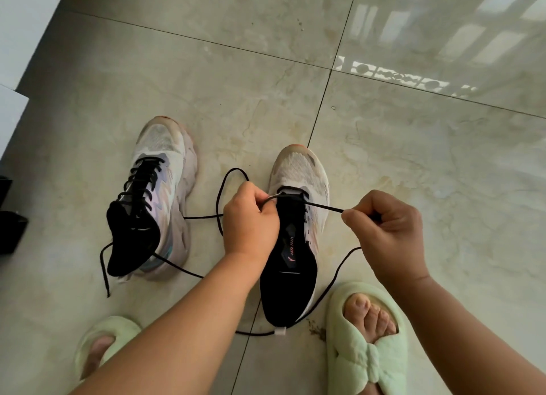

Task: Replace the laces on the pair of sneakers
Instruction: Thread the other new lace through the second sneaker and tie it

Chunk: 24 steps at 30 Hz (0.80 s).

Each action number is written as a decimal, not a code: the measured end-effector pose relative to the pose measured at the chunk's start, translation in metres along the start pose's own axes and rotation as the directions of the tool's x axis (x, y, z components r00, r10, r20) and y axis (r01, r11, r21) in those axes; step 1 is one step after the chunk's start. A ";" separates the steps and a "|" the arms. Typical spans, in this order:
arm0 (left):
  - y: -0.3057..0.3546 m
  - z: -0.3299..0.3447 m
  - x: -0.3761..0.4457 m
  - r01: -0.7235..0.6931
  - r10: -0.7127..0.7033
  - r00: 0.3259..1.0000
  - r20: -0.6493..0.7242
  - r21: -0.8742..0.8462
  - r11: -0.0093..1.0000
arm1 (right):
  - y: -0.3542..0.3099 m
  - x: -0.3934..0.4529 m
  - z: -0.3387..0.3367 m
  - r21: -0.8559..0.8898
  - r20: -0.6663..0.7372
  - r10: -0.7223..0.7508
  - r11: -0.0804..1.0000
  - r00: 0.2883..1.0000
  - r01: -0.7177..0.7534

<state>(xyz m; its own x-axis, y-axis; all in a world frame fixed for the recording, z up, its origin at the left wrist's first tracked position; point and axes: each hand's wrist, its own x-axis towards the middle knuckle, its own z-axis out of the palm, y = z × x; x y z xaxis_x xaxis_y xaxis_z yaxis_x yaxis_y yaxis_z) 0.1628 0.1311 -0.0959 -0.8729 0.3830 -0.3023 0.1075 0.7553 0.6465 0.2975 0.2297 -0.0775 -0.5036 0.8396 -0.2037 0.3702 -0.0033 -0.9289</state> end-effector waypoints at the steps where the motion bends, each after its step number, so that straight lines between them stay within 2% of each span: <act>1: 0.000 0.000 0.001 0.007 -0.007 1.000 -0.005 -0.005 1.000 | 0.000 0.000 -0.001 0.001 -0.008 -0.001 1.000 1.000 0.001; 7: 0.002 0.003 0.001 0.082 -0.082 0.997 0.013 -0.075 0.994 | 0.002 0.001 -0.006 -0.027 -0.039 -0.006 1.000 0.999 0.005; 10: 0.003 -0.003 0.002 0.053 -0.048 0.995 0.086 -0.060 0.997 | 0.003 0.002 -0.009 -0.075 0.053 0.035 0.997 0.998 -0.031; 14: 0.006 -0.018 0.005 -0.139 0.123 0.961 0.248 0.049 0.989 | -0.008 0.010 -0.008 -0.076 0.191 0.055 0.996 0.980 -0.041; 16: 0.015 -0.021 0.003 -0.350 0.301 0.899 0.318 0.107 0.931 | -0.017 0.012 -0.003 -0.058 0.244 0.005 0.998 0.970 0.010; 18: 0.030 -0.020 -0.002 -0.509 0.454 0.814 0.362 0.068 0.858 | -0.026 0.015 0.000 -0.071 0.302 -0.065 0.993 0.951 0.091; 21: 0.040 -0.020 -0.001 -0.580 0.537 0.754 0.379 0.000 0.814 | -0.031 0.022 -0.003 -0.077 0.328 -0.084 0.990 0.941 0.116; 23: 0.036 -0.023 0.006 -0.601 0.553 0.768 0.323 0.064 0.797 | -0.031 0.028 -0.009 -0.094 0.320 -0.048 0.992 0.946 0.082; 24: 0.032 -0.025 0.011 -0.577 0.533 0.800 0.275 0.106 0.810 | -0.029 0.031 -0.013 -0.106 0.314 -0.026 0.992 0.949 0.063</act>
<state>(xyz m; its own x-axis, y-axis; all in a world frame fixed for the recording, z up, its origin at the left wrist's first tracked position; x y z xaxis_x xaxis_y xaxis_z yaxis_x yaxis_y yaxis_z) 0.1444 0.1465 -0.0609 -0.5097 0.8557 -0.0899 0.6412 0.4475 0.6234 0.2811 0.2624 -0.0526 -0.7327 0.6265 -0.2658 0.4186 0.1069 -0.9019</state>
